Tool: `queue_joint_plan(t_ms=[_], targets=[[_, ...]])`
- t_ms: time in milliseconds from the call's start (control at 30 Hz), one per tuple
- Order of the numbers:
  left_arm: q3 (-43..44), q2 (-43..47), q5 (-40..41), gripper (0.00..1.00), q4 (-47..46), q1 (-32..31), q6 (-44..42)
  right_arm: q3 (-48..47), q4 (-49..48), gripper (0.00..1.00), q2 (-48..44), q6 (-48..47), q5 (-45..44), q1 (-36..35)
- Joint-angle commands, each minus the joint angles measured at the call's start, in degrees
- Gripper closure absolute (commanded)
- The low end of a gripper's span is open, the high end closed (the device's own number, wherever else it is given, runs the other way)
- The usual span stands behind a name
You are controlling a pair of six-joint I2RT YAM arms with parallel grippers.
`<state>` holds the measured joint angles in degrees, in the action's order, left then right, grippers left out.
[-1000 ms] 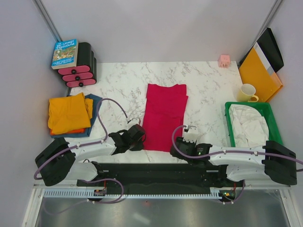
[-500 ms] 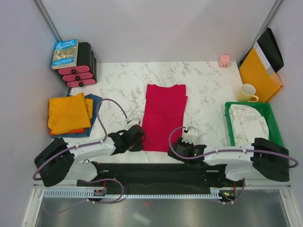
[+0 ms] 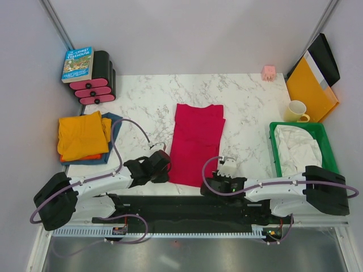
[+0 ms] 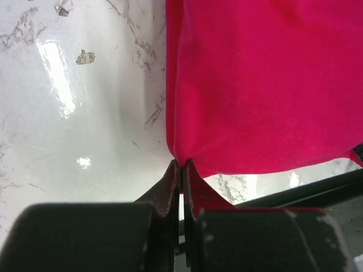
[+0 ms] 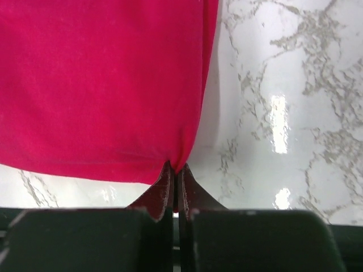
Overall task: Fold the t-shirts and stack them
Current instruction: Grab one side of the 2/3 rectangular tshirt with both arms
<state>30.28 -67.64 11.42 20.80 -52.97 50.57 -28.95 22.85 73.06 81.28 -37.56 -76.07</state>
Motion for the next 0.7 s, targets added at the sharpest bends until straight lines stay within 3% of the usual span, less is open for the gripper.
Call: queue_joint_plan(t_ms=[0, 200, 500, 667], targets=[[1.18, 4.87, 1.58, 0.98, 2.93, -0.55, 0.32, -2.59, 10.45, 1.0, -1.95, 1.61, -2.33, -2.59], [6.62, 8.48, 4.14, 0.98, 6.36, -0.56, -1.26, -12.25, 17.13, 1.0, -3.18, -1.38, -9.98, -3.12], [11.98, 9.45, 5.37, 0.98, 7.77, -1.26, -1.96, -19.2, 24.07, 1.0, -7.84, -2.61, -17.8, -2.85], [18.82, 7.17, 7.82, 0.98, 7.94, -1.35, -5.11, -22.2, 25.49, 1.0, -9.69, -5.86, -20.09, 0.83]])
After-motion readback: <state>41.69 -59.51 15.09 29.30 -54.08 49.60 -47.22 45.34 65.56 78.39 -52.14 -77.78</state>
